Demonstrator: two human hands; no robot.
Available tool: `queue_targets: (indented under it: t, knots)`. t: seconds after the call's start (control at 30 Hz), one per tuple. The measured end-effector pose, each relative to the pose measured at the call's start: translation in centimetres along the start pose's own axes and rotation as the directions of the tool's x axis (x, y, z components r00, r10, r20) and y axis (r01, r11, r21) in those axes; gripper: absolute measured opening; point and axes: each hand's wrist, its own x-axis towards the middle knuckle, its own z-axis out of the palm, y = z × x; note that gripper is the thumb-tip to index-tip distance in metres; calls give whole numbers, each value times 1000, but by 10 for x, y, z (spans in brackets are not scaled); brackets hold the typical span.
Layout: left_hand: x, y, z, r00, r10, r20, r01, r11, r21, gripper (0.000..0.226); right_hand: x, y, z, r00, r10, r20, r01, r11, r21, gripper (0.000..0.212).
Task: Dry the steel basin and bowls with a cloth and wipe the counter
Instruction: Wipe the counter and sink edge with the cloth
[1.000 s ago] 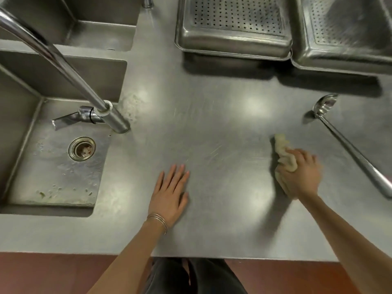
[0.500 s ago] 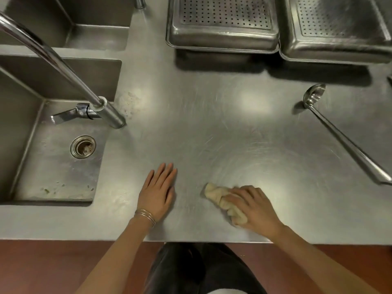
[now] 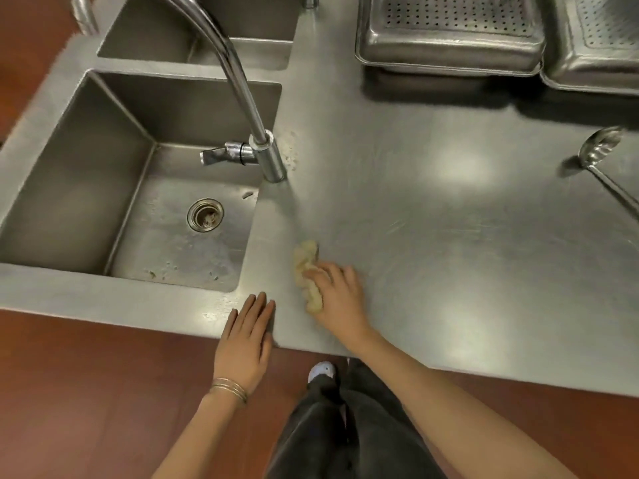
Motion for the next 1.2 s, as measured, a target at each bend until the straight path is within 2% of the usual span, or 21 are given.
queue_targets:
  t: [0.07, 0.1, 0.13, 0.17, 0.23, 0.27, 0.33, 0.4, 0.47, 0.57, 0.63, 0.7, 0.77, 0.83, 0.9, 0.97, 1.07, 1.13, 1.2]
  knots:
    - [-1, -6, -2, 999, 35, 1, -35, 999, -17, 51, -34, 19, -12, 967, -237, 99, 238, 971, 2, 61]
    - [-1, -7, -2, 999, 47, 4, -47, 999, -26, 51, -42, 35, -23, 943, -310, 119, 317, 948, -37, 61]
    - [-1, -8, -3, 999, 53, 9, -53, 998, -34, 51, -42, 53, -35, 943, -313, 115, 324, 942, -87, 59]
    - [-1, -8, -3, 998, 57, 9, -56, 998, -39, 51, -34, 69, -45, 965, -251, 80, 260, 957, -128, 55]
    - [-1, -9, -1, 998, 60, 12, -60, 997, -44, 51, 1, 88, -59, 999, 24, -27, -28, 987, -160, 51]
    - [-1, -9, 0, 998, 58, 11, -57, 997, -47, 51, 23, 87, -60, 979, 193, -71, -202, 968, -149, 49]
    - [-2, -10, 4, 999, 54, 4, -54, 997, -54, 52, 63, 73, -48, 882, 454, -127, -469, 871, -143, 40]
    - [-2, -11, 7, 998, 56, 1, -56, 997, -61, 53, 87, 49, -33, 836, 534, -129, -549, 820, -162, 38]
    - [-2, -12, 9, 997, 78, -9, -78, 995, -58, 52, 93, 28, -20, 874, 478, -90, -487, 859, -161, 40]
    - [-2, -17, 10, 994, 111, -16, -111, 993, -46, 52, 80, -3, 0, 964, 266, 12, -258, 946, -194, 52]
    - [-1, -18, 8, 992, 120, -31, -121, 992, -31, 52, 69, -17, 4, 990, 127, 64, -111, 971, -210, 53]
    - [0, -20, 4, 988, 148, -43, -149, 989, -24, 52, 61, -18, -2, 983, 55, 177, -23, 983, -181, 53]
    - [4, -23, -6, 982, 185, -41, -186, 982, -28, 49, 45, -8, -16, 955, -8, 297, 41, 994, -105, 62]
    - [17, -23, -25, 973, 224, -50, -226, 973, -39, 43, 22, 4, -31, 933, -59, 356, 82, 995, -51, 70]
    - [36, -15, -49, 967, 246, -71, -248, 968, -22, 40, 1, 14, -52, 905, -57, 421, 94, 993, -68, 74]
    - [54, 3, -70, 958, 262, -116, -263, 965, 7, 43, -16, 24, -78, 893, 24, 449, 40, 990, -133, 79]
    - [77, 49, -95, 912, 366, -184, -364, 930, 47, 46, -32, 38, -122, 946, 153, 285, -90, 970, -224, 76]
    - [88, 86, -107, 870, 449, -204, -439, 894, 93, 46, -39, 48, -149, 978, 169, 118, -129, 949, -287, 61]
    - [95, 123, -115, 827, 517, -220, -505, 856, 112, 47, -44, 55, -175, 984, 174, -40, -176, 918, -356, 55]
